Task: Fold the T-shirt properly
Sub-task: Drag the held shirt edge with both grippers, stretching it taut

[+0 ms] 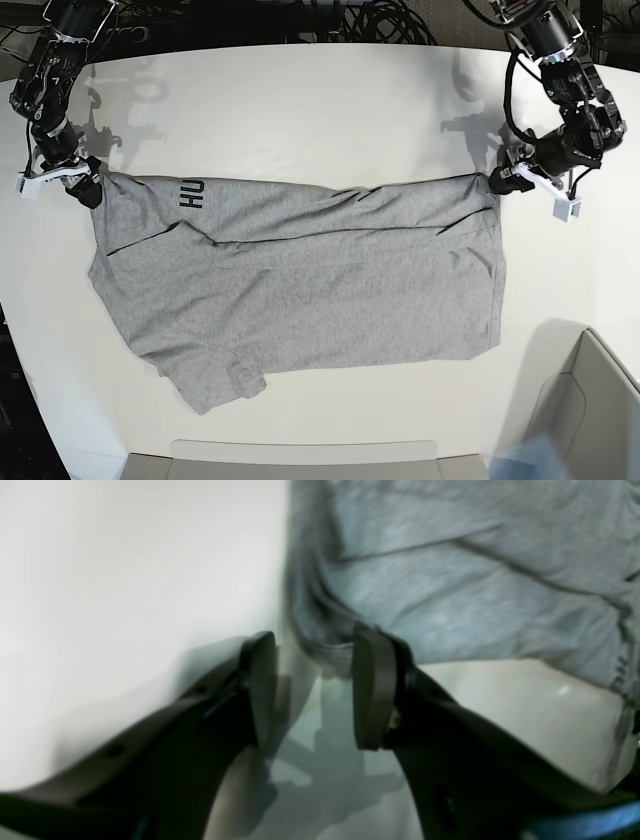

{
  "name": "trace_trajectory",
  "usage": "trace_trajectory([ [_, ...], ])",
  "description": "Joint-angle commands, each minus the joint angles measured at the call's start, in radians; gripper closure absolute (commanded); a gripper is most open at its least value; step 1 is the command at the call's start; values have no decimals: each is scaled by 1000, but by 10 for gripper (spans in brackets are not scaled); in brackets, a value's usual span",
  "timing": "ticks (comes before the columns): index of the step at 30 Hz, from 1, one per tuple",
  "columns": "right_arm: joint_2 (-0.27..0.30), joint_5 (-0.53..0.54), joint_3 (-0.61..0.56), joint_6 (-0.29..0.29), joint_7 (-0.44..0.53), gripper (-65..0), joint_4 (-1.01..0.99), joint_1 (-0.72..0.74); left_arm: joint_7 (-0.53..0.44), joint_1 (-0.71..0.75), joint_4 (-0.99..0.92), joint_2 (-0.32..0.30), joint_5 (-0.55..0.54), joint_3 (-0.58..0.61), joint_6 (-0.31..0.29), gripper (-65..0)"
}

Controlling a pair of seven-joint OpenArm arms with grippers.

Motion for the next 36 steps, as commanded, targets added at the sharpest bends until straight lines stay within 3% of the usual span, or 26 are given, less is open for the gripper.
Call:
trace_trajectory([
  [1, 11, -15, -3, 5, -29, -269, 7, 2, 28, -35, 17, 0, -21, -3, -24, -266],
  [4, 11, -15, -3, 5, -29, -269, 7, 2, 66, -67, 17, 18, -16, -1, -57, -266],
  [8, 11, -15, -3, 5, -29, -269, 7, 2, 63, -80, 15, 26, 27, -1, -21, -266],
  [14, 26, -15, -5, 5, -29, -269, 7, 2, 23, -70, 15, 23, 157, 29, -23, -265],
  [21, 29, -15, -5, 5, -29, -258, 7, 4, 0, -52, 15, 43, 176, 83, -23, -262],
  [23, 29, -15, -12, 5, -29, -206, 7, 2, -17, -49, 15, 49, 176, 83, -21, -237],
  [27, 61, -15, -52, -2, -29, -2, 7, 1, -23, -49, -19, 44, 177, 75, -20, -84],
  [29, 77, -17, -52, 0, -32, 0, 1, -2, -26, -49, -51, 23, 177, 74, -20, -6],
  [36, 123, -15, -43, 2, -130, 0, 74, -35, -23, -32, -85, -34, 176, 72, -20, 0],
])
